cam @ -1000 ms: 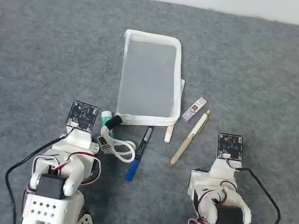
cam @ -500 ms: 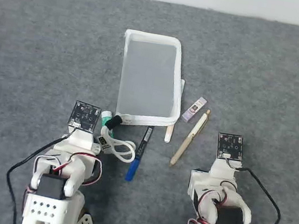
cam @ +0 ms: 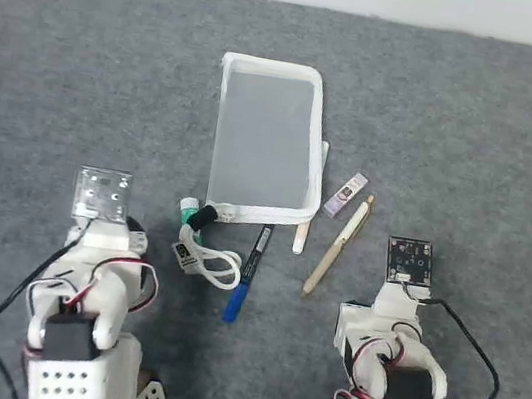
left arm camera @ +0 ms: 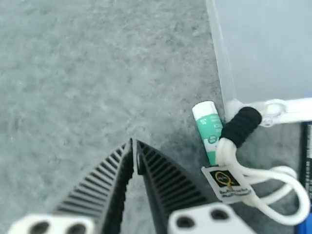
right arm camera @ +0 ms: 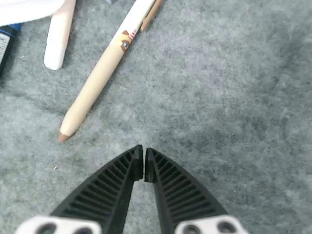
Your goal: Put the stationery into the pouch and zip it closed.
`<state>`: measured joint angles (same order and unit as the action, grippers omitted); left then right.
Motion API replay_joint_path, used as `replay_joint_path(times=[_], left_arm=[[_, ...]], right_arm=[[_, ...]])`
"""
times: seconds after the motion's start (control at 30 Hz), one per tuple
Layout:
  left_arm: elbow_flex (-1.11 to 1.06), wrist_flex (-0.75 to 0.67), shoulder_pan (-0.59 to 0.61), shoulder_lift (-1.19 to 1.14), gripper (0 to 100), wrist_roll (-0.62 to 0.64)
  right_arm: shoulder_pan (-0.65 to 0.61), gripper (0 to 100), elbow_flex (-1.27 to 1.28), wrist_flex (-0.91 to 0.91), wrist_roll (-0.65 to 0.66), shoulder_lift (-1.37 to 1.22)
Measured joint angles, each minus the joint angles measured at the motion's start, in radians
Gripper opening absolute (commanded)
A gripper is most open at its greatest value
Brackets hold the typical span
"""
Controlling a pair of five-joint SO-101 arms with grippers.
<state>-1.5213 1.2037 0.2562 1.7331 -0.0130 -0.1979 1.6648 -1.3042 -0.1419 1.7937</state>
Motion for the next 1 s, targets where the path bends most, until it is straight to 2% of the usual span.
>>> replay_joint_path(times=[0.3,0.6,0.7,0.83,1.0], left_arm=[[0.025,-0.032,0.175,0.0,1,0.0],[0.025,-0.035,0.21,0.0,1,0.0],[0.025,-0.038,0.265,0.0,1,0.0],[0.025,-0.038,0.311,0.0,1,0.0],[0.025,-0.038,0.322,0.0,1,0.0]], right_arm=[[0.0,0.9,0.0,0.0,0.0,0.0],[0.006,0.9,-0.098,0.055,0.006,0.005],[0.009,0.9,-0.199,0.084,0.11,0.002],[0.002,0.9,-0.307,0.158,0.348,0.009],[-0.117,0.9,-0.442,0.178,0.402,0.017]])
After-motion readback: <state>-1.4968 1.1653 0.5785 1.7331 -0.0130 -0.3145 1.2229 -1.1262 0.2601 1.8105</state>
